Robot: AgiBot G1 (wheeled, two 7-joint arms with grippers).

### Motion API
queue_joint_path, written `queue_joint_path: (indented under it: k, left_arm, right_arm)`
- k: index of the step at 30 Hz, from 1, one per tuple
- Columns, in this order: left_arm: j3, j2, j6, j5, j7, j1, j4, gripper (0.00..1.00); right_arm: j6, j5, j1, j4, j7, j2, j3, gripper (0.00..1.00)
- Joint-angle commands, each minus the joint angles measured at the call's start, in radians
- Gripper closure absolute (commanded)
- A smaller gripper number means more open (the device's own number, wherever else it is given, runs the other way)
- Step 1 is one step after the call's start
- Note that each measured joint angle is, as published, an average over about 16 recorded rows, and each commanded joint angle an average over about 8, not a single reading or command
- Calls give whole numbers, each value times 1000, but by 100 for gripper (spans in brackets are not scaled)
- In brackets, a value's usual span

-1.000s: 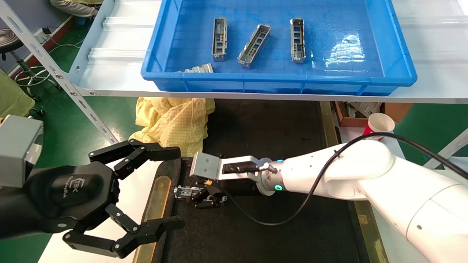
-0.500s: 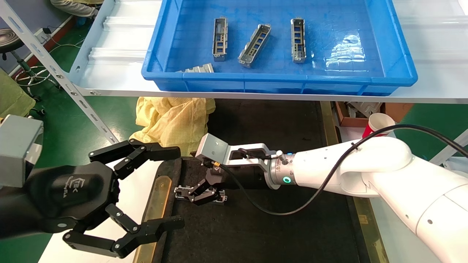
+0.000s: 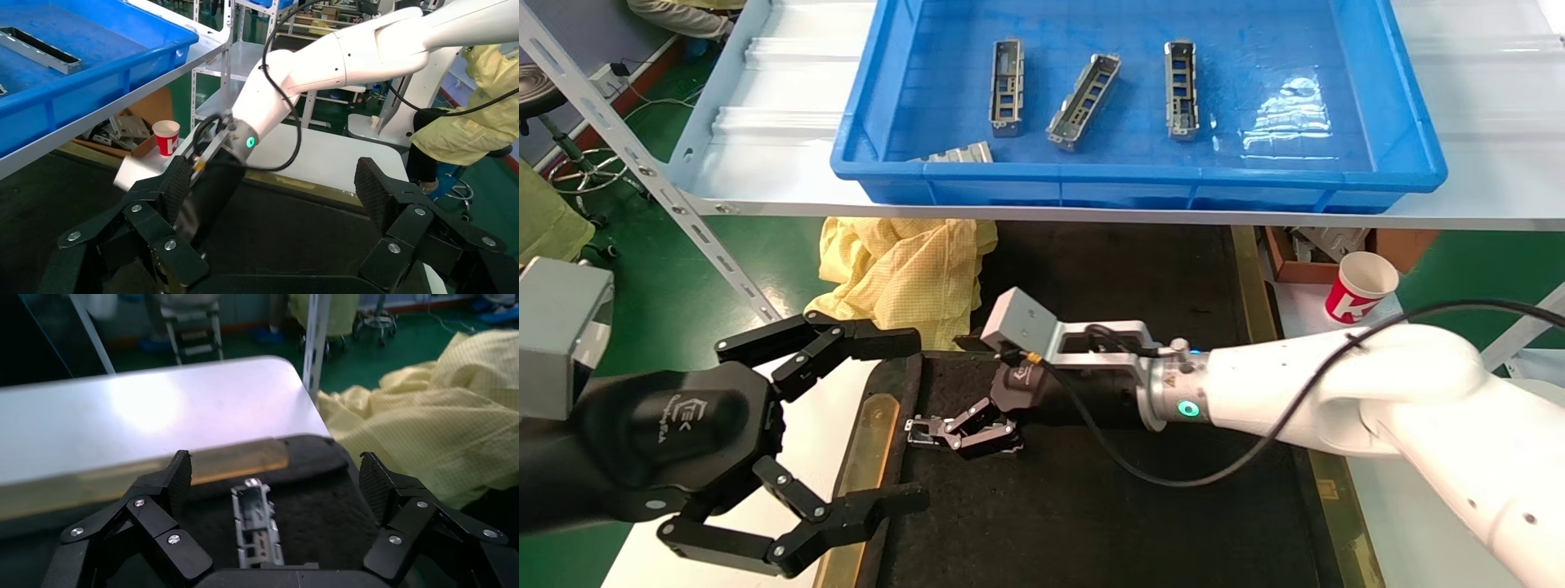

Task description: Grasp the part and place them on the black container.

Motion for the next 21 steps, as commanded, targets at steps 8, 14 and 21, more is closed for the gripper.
queue_joint_path:
  k: [8,14,21]
  left_arm:
    - [0,0,0,0,0,0,0,0]
    - [0,0,0,0,0,0,0,0]
    - [0,0,0,0,0,0,0,0]
  right_arm:
    - [-86,-15,-79,115,66,109,164,0]
    - [-144,-26,-133,192,110,183,273,0]
    - [-212,-37,-194,281,161,268,401,0]
